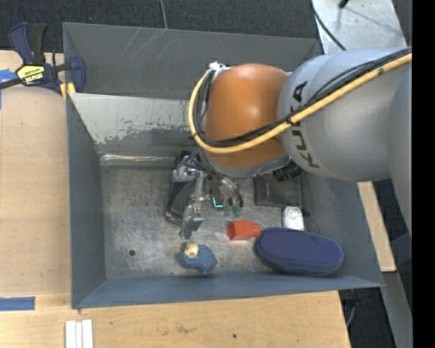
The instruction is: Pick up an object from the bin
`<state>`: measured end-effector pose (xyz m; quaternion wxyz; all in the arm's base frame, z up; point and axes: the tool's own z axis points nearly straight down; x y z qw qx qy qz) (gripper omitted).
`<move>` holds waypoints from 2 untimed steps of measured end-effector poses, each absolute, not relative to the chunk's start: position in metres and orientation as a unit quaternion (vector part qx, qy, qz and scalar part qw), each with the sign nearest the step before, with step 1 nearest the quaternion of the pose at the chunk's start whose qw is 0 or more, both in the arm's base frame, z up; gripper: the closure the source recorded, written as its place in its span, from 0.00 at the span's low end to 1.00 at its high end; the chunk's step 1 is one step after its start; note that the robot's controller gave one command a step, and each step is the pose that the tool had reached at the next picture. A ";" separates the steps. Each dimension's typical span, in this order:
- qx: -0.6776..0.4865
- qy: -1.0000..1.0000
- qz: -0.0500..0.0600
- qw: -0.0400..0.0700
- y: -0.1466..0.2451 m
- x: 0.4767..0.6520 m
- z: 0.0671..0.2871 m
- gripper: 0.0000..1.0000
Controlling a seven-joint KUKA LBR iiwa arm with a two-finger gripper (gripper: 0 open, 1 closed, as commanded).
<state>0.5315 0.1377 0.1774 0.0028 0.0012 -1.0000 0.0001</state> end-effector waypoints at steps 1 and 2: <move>0.000 -1.000 -0.001 -0.003 0.115 0.565 0.108 0.00; -0.036 -0.999 0.000 -0.002 0.012 0.544 0.103 0.00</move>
Offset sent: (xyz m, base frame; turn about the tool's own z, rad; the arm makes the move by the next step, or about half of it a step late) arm 0.0457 -0.0333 -0.1074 0.0053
